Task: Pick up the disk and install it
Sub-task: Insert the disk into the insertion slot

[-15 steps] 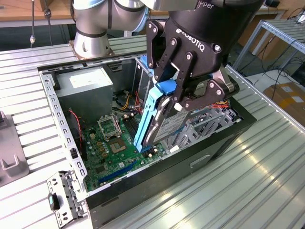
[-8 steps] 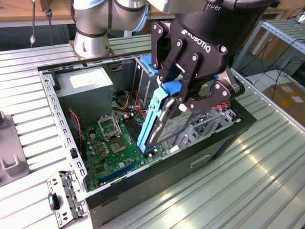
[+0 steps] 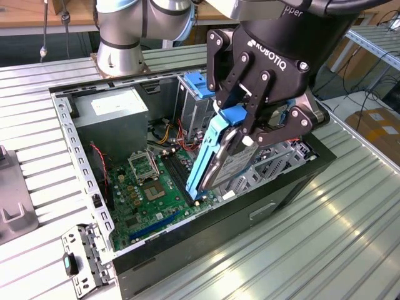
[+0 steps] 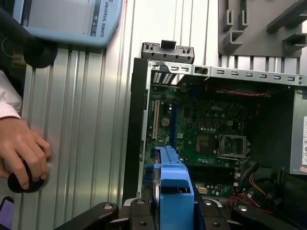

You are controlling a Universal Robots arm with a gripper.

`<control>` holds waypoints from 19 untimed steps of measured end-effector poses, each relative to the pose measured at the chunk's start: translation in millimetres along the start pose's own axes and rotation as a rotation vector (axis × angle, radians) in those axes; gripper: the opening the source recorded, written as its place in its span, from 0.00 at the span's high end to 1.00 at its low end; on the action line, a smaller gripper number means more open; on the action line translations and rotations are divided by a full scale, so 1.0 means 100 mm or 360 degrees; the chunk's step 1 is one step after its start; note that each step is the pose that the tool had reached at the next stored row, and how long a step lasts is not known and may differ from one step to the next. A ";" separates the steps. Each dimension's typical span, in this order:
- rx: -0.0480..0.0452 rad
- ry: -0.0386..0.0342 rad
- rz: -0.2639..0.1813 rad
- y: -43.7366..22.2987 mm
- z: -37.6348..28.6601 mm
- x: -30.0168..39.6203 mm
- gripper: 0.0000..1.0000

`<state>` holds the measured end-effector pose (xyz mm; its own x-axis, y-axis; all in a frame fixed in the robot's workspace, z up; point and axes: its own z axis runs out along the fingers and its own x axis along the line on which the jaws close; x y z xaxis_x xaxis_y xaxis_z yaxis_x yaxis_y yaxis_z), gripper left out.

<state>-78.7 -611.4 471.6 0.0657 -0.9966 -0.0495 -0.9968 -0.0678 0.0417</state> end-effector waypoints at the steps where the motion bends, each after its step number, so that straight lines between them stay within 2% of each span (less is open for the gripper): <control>1: 0.0000 0.0000 0.0000 -0.010 0.000 0.004 0.63; 19: 0.0000 0.0000 0.0000 -0.140 0.001 0.041 0.63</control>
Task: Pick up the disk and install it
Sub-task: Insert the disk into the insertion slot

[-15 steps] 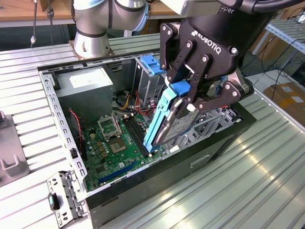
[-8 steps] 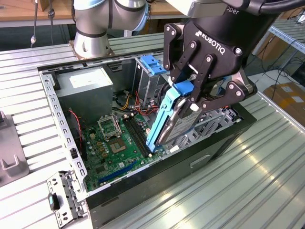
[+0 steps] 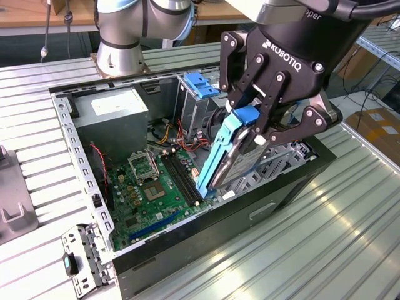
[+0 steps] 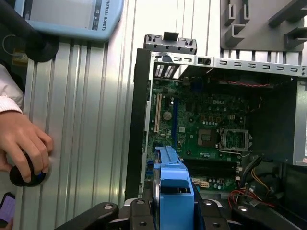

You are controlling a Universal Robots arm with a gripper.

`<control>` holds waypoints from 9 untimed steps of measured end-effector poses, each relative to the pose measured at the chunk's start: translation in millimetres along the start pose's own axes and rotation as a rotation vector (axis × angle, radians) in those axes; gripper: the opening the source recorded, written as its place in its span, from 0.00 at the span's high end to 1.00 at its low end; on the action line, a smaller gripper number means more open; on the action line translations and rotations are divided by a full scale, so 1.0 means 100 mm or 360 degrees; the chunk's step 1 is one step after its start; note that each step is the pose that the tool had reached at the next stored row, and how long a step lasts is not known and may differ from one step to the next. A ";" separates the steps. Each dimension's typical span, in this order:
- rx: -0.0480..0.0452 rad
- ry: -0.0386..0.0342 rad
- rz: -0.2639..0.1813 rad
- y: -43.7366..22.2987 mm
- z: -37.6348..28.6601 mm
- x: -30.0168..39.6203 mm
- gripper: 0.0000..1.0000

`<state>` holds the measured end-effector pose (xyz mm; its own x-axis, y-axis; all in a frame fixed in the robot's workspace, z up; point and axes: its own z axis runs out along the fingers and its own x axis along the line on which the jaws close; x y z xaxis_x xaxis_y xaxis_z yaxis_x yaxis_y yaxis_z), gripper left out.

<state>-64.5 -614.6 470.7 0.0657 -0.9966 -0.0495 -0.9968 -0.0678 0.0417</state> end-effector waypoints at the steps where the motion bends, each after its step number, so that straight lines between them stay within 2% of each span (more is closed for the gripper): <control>1: 0.0000 0.0000 0.0000 -0.009 0.000 0.003 0.63; 9: 0.0000 0.0000 0.0000 -0.068 0.001 0.021 0.63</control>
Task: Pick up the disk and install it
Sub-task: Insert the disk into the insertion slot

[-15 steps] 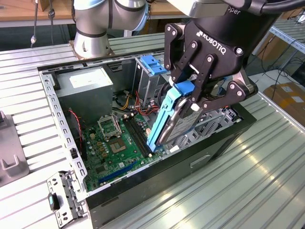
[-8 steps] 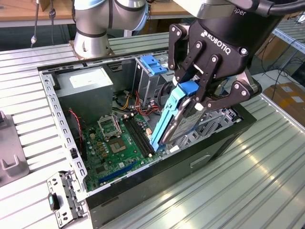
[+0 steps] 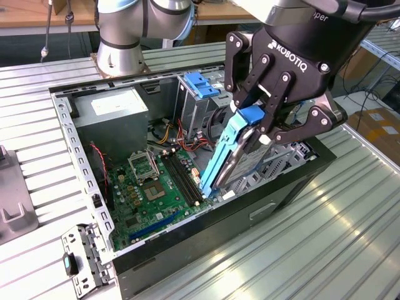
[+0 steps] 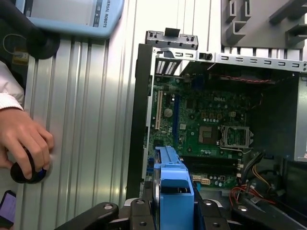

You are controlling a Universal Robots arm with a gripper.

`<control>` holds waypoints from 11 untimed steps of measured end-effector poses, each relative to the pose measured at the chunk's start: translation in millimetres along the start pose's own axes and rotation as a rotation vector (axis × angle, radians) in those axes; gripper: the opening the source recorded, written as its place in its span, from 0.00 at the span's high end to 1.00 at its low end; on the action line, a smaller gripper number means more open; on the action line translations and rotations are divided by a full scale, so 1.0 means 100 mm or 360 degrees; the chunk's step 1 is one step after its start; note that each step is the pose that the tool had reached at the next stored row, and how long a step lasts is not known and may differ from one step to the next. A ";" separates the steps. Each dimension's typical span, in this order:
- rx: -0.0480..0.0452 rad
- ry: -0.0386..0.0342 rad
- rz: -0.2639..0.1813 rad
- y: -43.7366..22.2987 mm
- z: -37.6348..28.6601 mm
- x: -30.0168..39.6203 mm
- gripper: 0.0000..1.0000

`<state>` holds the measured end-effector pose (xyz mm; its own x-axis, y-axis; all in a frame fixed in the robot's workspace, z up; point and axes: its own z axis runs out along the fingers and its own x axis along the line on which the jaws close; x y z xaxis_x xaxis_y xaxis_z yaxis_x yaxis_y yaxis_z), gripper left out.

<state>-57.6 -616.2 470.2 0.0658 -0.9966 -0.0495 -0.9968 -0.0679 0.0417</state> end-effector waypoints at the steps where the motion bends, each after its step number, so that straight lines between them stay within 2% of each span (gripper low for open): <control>1: 0.0000 0.0000 0.0000 -0.013 0.000 0.004 0.63; 11: 0.0000 0.0000 0.0000 -0.083 0.001 0.030 0.63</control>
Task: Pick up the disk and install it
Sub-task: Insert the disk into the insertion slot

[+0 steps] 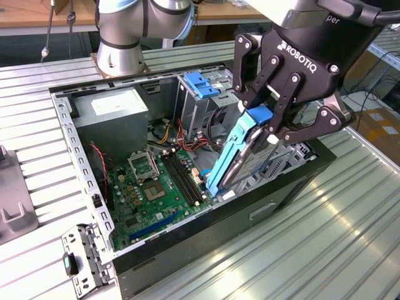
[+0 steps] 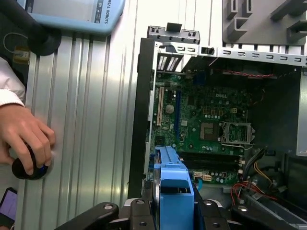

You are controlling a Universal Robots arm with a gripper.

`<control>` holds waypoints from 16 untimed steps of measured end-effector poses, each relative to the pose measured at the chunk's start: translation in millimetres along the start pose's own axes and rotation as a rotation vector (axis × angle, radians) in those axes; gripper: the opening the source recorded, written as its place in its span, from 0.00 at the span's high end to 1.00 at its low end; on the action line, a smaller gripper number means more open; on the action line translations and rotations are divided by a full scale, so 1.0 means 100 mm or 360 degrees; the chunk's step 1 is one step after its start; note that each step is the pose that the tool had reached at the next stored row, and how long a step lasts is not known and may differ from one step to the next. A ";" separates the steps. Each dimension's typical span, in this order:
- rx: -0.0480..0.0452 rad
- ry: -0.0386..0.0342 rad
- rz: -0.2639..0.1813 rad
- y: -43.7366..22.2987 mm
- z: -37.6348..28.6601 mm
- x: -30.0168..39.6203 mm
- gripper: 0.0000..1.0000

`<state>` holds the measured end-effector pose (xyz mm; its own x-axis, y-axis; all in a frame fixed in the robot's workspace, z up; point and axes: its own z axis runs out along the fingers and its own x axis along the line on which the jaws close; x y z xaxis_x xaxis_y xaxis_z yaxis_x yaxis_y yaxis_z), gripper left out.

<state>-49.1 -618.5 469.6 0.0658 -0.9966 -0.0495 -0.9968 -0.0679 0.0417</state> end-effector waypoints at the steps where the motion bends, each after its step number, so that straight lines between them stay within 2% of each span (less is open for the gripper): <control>1: 0.0000 0.0000 0.0000 -0.010 0.001 0.004 0.63; 9: 0.0000 0.0000 0.0000 -0.083 0.003 0.029 0.63; 16: 0.0000 0.0000 0.0005 -0.182 0.007 0.037 0.63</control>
<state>-30.7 -621.0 468.1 0.0624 -0.9968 -0.0496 -0.9971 -0.0645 0.0417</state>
